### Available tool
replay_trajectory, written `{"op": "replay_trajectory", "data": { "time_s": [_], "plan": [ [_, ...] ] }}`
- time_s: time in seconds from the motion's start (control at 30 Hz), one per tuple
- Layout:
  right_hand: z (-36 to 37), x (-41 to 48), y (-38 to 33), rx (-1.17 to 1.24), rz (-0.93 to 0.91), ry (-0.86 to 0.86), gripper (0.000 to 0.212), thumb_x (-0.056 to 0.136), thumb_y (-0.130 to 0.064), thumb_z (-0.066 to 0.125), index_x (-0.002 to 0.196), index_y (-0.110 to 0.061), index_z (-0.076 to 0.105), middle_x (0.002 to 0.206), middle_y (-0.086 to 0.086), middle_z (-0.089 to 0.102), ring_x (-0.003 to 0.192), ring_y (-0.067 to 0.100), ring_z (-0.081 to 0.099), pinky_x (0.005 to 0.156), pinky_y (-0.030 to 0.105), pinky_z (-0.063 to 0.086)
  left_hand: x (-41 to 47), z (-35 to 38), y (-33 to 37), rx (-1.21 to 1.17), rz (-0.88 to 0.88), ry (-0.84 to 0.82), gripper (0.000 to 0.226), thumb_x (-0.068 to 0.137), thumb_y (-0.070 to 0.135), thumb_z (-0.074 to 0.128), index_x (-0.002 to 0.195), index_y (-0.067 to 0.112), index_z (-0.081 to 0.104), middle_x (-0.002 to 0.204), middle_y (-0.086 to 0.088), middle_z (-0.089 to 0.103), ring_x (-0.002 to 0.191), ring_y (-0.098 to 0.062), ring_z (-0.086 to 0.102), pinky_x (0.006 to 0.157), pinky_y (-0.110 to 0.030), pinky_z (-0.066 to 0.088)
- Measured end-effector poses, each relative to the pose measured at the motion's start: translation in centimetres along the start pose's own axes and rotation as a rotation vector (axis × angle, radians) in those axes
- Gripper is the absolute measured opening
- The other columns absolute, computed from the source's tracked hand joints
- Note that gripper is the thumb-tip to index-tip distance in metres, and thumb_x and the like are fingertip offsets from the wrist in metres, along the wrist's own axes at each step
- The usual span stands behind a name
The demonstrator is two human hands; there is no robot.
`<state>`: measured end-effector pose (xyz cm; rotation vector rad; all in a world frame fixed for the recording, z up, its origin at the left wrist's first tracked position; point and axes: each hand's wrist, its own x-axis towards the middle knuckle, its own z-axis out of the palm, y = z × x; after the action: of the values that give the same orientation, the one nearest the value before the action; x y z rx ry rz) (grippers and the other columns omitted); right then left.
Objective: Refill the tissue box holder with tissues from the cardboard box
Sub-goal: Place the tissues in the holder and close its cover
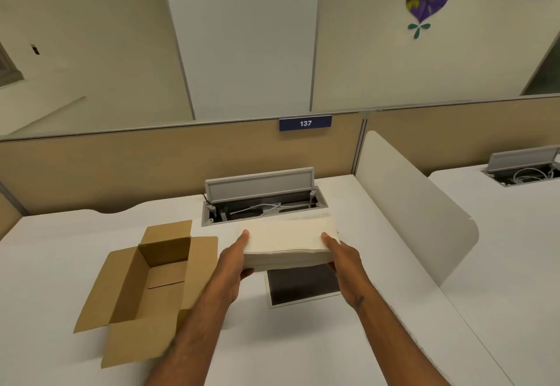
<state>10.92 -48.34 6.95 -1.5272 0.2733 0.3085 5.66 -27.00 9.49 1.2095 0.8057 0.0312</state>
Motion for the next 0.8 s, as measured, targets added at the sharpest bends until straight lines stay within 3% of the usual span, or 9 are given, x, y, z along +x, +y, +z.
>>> {"op": "replay_trajectory", "data": {
  "time_s": [0.17, 0.4, 0.57, 0.63, 0.8],
  "plan": [
    [-1.4, 1.4, 1.5, -0.033, 0.031, -0.014, 0.039, 0.092, -0.041, 0.059, 0.123, -0.017, 0.055, 0.118, 0.008, 0.064, 0.108, 0.026, 0.060, 0.102, 0.045, 0.049, 1.2, 0.8, -1.6, 0.032, -0.009, -0.056, 0.031, 0.094, 0.038, 0.052, 0.116, 0.018, 0.043, 0.105, -0.006, 0.052, 0.100, -0.024, 0.053, 0.094, -0.040, 0.052],
    [-3.4, 4.6, 3.1, -0.126, 0.049, -0.032, 0.038, 0.096, -0.037, 0.053, 0.124, -0.011, 0.058, 0.117, 0.009, 0.065, 0.109, 0.025, 0.059, 0.091, 0.036, 0.048, 3.7, 2.5, -5.4, 0.200, -0.009, -0.086, 0.046, 0.099, 0.042, 0.039, 0.130, 0.009, 0.050, 0.108, -0.002, 0.059, 0.104, -0.021, 0.056, 0.090, -0.035, 0.051],
    [-5.1, 7.4, 4.9, -0.162, 0.104, -0.086, 0.041, 0.097, -0.035, 0.053, 0.128, -0.010, 0.058, 0.119, 0.005, 0.066, 0.108, 0.021, 0.060, 0.085, 0.030, 0.045, 4.8, 4.5, -7.4, 0.312, -0.051, -0.062, 0.053, 0.100, 0.044, 0.032, 0.141, 0.011, 0.039, 0.143, -0.008, 0.046, 0.130, -0.029, 0.042, 0.111, -0.042, 0.034],
    [-5.5, 8.5, 5.6, -0.173, 0.128, -0.107, 0.039, 0.097, -0.034, 0.052, 0.128, -0.009, 0.059, 0.119, 0.004, 0.067, 0.105, 0.019, 0.060, 0.081, 0.028, 0.046, 5.8, 5.1, -8.2, 0.323, -0.073, -0.055, 0.055, 0.100, 0.045, 0.030, 0.143, 0.011, 0.036, 0.148, -0.009, 0.042, 0.134, -0.029, 0.038, 0.111, -0.041, 0.030],
    [-5.5, 10.9, 7.1, -0.203, 0.170, -0.160, 0.041, 0.098, -0.036, 0.051, 0.130, -0.012, 0.057, 0.123, 0.004, 0.066, 0.111, 0.020, 0.060, 0.092, 0.032, 0.045, 7.9, 5.4, -10.0, 0.282, -0.129, -0.040, 0.057, 0.098, 0.050, 0.033, 0.143, 0.015, 0.038, 0.145, -0.008, 0.045, 0.132, -0.029, 0.041, 0.114, -0.046, 0.031]
  ]
}}
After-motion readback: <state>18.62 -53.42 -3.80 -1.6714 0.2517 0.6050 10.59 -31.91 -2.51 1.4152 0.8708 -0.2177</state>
